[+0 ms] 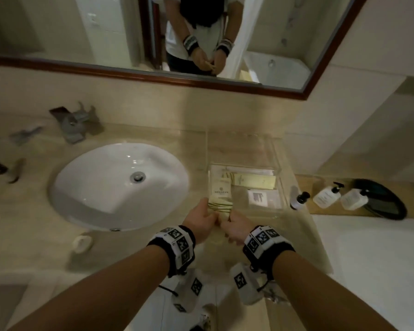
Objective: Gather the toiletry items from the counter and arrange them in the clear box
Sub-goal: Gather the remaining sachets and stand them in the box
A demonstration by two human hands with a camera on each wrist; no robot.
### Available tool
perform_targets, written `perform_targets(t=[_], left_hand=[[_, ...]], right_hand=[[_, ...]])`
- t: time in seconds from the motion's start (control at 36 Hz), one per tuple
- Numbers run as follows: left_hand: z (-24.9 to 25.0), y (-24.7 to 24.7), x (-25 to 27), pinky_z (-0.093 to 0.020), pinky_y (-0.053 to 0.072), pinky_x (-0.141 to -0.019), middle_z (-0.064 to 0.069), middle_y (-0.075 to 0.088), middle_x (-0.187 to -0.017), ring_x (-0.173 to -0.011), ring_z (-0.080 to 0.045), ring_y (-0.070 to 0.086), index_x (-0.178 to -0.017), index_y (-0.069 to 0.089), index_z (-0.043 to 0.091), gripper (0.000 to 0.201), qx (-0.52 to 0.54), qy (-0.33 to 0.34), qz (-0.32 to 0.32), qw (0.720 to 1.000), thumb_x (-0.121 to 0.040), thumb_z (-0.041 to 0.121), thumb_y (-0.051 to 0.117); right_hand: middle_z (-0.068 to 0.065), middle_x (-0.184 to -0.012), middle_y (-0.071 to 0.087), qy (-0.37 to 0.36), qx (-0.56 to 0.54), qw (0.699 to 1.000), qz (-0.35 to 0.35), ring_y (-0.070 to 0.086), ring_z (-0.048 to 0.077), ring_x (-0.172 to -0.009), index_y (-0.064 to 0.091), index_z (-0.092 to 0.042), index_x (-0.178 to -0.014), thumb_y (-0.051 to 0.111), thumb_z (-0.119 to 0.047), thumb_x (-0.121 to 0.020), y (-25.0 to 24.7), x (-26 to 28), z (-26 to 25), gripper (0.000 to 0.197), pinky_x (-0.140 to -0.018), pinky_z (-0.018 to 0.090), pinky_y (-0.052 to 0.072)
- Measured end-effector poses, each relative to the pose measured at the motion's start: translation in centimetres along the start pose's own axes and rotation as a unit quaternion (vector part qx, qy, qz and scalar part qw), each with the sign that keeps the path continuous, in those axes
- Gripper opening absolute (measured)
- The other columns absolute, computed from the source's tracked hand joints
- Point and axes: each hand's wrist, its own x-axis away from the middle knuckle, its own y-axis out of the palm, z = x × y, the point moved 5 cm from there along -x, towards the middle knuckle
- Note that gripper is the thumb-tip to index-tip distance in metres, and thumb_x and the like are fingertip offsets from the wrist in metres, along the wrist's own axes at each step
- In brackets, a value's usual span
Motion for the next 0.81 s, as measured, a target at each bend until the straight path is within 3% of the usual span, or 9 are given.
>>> perform_targets(t=[0.08, 0.17, 0.28, 0.33, 0.47, 0.53, 0.61, 0.72, 0.81], left_hand=[[-0.8, -3.8, 1.0, -0.028, 0.045, -0.082, -0.001, 0.06, -0.11, -0.096, -0.019, 0.056, -0.123, 0.045, 0.014, 0.026, -0.008, -0.004, 0.038, 0.999, -0.098, 0.017, 0.044], [-2.2, -7.6, 1.4, -0.029, 0.046, -0.084, -0.007, 0.061, -0.117, -0.101, -0.023, 0.059, -0.126, 0.043, 0.014, 0.029, -0.014, -0.013, 0.069, 0.997, -0.098, 0.018, 0.044], [-3.8, -12.2, 2.0, -0.031, 0.048, -0.089, -0.004, 0.061, -0.121, -0.105, -0.021, 0.059, -0.129, 0.042, 0.02, 0.036, 0.003, -0.038, 0.099, 0.994, -0.094, 0.018, 0.049], [-4.5, -14.3, 2.2, -0.029, 0.047, -0.084, -0.003, 0.061, -0.12, -0.103, -0.019, 0.058, -0.128, 0.041, 0.021, 0.04, 0.016, -0.059, 0.117, 0.991, -0.09, 0.019, 0.052], [-6.1, -19.8, 2.9, -0.033, 0.049, -0.088, -0.003, 0.062, -0.113, -0.1, -0.021, 0.06, -0.125, 0.039, 0.022, 0.036, 0.048, -0.084, 0.194, 0.976, -0.09, 0.019, 0.049], [-6.6, -21.8, 3.4, -0.031, 0.048, -0.079, -0.005, 0.061, -0.112, -0.095, -0.02, 0.059, -0.122, 0.04, 0.019, 0.03, 0.059, -0.09, 0.218, 0.97, -0.093, 0.018, 0.047], [-7.8, -24.7, 4.2, -0.037, 0.049, -0.08, -0.009, 0.061, -0.112, -0.095, -0.026, 0.06, -0.124, 0.038, 0.014, 0.03, 0.058, -0.104, 0.245, 0.962, -0.095, 0.018, 0.047], [-10.1, -28.5, 5.9, -0.033, 0.047, -0.092, -0.006, 0.058, -0.125, -0.112, -0.025, 0.057, -0.132, 0.04, 0.017, 0.041, 0.05, -0.129, 0.282, 0.949, -0.094, 0.021, 0.054], [-11.8, -31.8, 7.4, -0.025, 0.042, -0.093, -0.001, 0.059, -0.129, -0.116, -0.02, 0.056, -0.135, 0.046, 0.021, 0.047, 0.042, -0.128, 0.323, 0.937, -0.09, 0.022, 0.06]], right_hand=[[0.006, -0.094, 0.062, -0.014, 0.036, 0.999, -0.014, 0.061, 0.024, -0.081, 0.045, -0.012, -0.104, 0.049, -0.046, -0.091, 1.5, -1.3, -2.8, 0.036, -0.059, 0.027, 0.048], [0.003, -0.096, 0.063, -0.05, 0.058, 0.995, -0.059, 0.061, 0.02, -0.08, 0.049, -0.02, -0.117, 0.054, -0.047, -0.086, 3.3, -2.5, -6.2, 0.042, -0.063, 0.028, 0.051], [-0.006, -0.076, 0.057, -0.127, 0.081, 0.985, -0.084, 0.054, 0.011, -0.064, 0.054, -0.031, -0.091, 0.056, -0.034, -0.091, 5.8, -4.2, -11.2, 0.004, -0.054, 0.021, 0.053], [-0.005, -0.076, 0.06, -0.157, 0.099, 0.978, -0.094, 0.056, 0.011, -0.064, 0.057, -0.026, -0.097, 0.057, -0.03, -0.089, 6.7, -5.3, -13.7, 0.009, -0.061, 0.028, 0.056], [0.006, -0.089, 0.057, -0.222, 0.146, 0.954, -0.137, 0.051, 0.008, -0.063, 0.055, -0.002, -0.114, 0.054, -0.014, -0.091, 9.0, -7.1, -20.2, 0.026, -0.05, 0.007, 0.04], [-0.001, -0.095, 0.055, -0.235, 0.135, 0.952, -0.141, 0.053, 0.004, -0.07, 0.051, -0.006, -0.122, 0.062, -0.019, -0.088, 10.1, -8.0, -22.2, 0.038, -0.061, 0.009, 0.043], [0.0, -0.113, 0.063, -0.255, 0.154, 0.944, -0.14, 0.061, 0.017, -0.097, 0.052, -0.013, -0.125, 0.071, -0.029, -0.08, 12.1, -9.5, -25.0, 0.051, -0.084, 0.026, 0.05], [-0.002, -0.113, 0.063, -0.292, 0.159, 0.923, -0.192, 0.058, 0.014, -0.101, 0.054, -0.011, -0.124, 0.066, -0.012, -0.086, 15.4, -9.2, -29.1, 0.04, -0.084, 0.022, 0.049], [0.001, -0.116, 0.064, -0.332, 0.151, 0.905, -0.218, 0.06, 0.018, -0.108, 0.054, -0.012, -0.125, 0.064, -0.009, -0.086, 18.1, -9.1, -32.4, 0.041, -0.097, 0.03, 0.047]])
